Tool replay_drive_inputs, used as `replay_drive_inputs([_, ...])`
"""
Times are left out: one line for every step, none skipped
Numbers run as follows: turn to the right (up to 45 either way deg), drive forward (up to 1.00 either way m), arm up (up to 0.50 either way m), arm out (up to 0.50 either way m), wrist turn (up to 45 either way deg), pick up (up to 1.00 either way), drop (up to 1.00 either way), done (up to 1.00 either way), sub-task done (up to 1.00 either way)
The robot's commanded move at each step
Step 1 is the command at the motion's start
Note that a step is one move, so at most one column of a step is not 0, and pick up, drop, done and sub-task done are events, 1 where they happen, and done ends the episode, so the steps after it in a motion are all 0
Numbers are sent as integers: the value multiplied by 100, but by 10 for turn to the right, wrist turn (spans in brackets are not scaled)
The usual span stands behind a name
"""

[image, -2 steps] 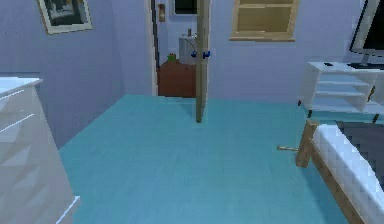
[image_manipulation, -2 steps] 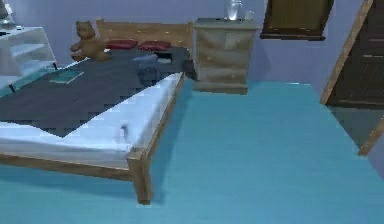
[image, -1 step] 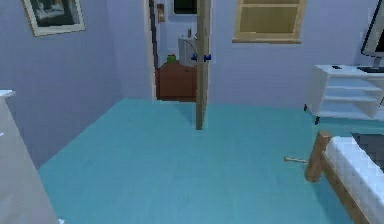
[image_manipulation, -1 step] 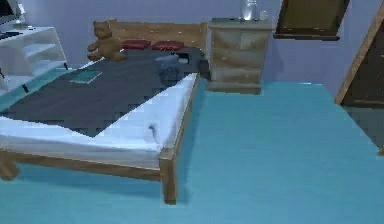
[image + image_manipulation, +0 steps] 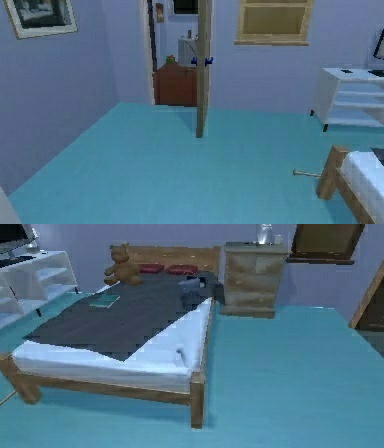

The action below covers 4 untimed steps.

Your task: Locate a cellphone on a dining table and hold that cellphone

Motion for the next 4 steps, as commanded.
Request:
replay_drive_inputs([-180, 0, 0, 0, 0, 0, 0, 0, 0])
replay_drive_inputs([0, 100, 0, 0, 0, 0, 0, 0, 0])
replay_drive_inputs([-30, 0, 0, 0, 0, 0, 0, 0, 0])
replay_drive_inputs([0, 100, 0, 0, 0, 0, 0, 0, 0])
